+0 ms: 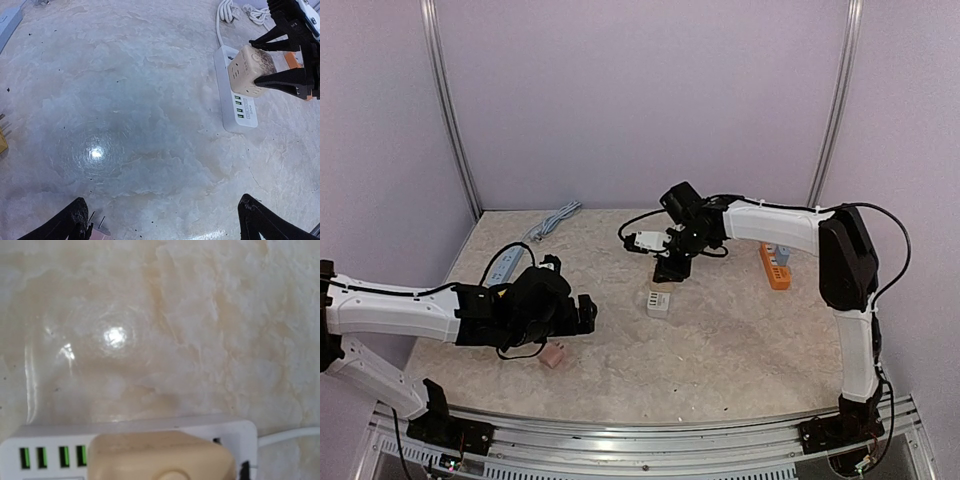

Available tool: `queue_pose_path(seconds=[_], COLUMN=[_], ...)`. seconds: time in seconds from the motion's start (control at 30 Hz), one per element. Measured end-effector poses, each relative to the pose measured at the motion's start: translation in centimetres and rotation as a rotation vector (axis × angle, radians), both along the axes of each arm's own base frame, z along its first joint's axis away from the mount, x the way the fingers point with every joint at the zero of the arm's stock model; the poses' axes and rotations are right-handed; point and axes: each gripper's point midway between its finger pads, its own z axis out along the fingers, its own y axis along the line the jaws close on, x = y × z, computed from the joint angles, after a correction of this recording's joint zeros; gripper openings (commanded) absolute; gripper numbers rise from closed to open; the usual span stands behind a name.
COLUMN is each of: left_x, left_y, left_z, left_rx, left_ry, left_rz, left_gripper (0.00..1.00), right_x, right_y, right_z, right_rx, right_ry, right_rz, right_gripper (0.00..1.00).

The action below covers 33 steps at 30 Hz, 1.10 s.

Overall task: Insert the plug
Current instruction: Insert the plug into the socket.

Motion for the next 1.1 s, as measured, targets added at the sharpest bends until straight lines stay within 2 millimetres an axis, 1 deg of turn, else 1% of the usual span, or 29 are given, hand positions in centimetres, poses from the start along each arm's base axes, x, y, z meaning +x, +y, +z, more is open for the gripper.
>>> queue_pose_path(seconds=[0.13, 0.37, 0.6, 0.8, 0.9, 1.1], left_x=[0.0, 0.0, 0.0, 0.0, 0.0, 0.0], left_y=[0.0, 0.0, 0.0, 0.0, 0.0, 0.0], left_z=[0.0, 0.0, 0.0, 0.0, 0.0, 0.0], left_rx=[-0.001, -0.002, -0.004, -0.004, -0.003, -0.003], left_ry=[0.0, 0.001, 0.001, 0.002, 0.002, 0.002], left_rz=[0.0, 0.001, 0.002, 0.002, 0.002, 0.002], left_gripper=[0.99, 0.99, 0.99, 0.99, 0.99, 0.99], right_x=[0.1, 0.0, -0.2, -0.5, -0.6, -0.2], right_y=[0.0, -0.5, -1.6, -2.2, -2.3, -1.9], right_z=[0.3, 0.6, 0.4, 0.3, 0.6, 1.8], right_rx=[0.008, -0.016, -0.059, -0.086, -0.089, -0.074], right_ry=[-0.003, 0.001, 0.024, 0.046, 0.051, 0.035], right_rz=[0.002, -0.007, -0.027, -0.038, -0.04, -0.04], right_gripper=[0.52, 0.62, 0.67, 0.68, 0.69, 0.69])
